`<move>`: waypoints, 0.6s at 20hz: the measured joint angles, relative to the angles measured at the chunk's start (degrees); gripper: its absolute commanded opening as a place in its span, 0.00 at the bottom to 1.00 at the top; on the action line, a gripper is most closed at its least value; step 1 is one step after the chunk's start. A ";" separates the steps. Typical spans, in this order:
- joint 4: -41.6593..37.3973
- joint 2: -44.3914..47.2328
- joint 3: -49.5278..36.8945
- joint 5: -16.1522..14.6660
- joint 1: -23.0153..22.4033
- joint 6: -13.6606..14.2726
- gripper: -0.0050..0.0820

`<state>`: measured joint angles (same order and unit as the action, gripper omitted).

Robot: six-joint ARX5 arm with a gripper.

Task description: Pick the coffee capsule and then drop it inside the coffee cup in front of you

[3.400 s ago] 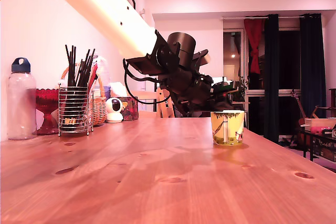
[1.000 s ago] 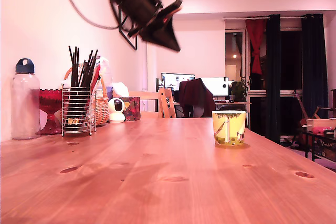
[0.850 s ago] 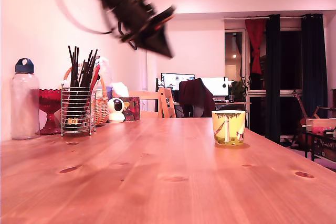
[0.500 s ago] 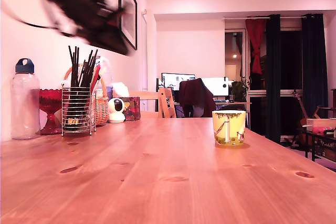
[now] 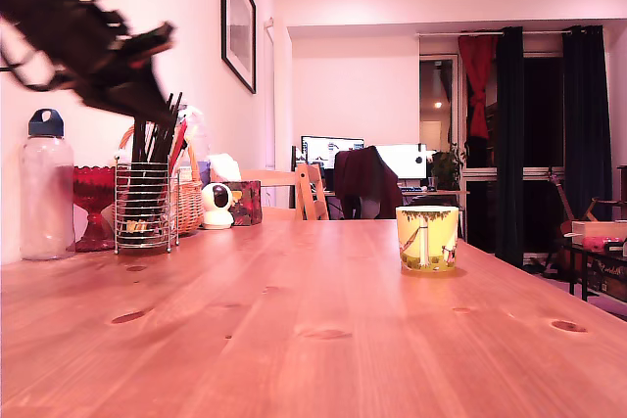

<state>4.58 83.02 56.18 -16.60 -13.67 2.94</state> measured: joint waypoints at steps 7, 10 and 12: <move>-5.64 -8.46 -13.14 0.66 3.34 -2.64 0.04; -8.72 -11.41 -18.64 0.63 3.89 -2.73 0.04; -11.52 -13.22 -22.51 0.59 4.44 -3.06 0.04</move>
<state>-6.94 69.80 33.67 -16.01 -9.23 -0.12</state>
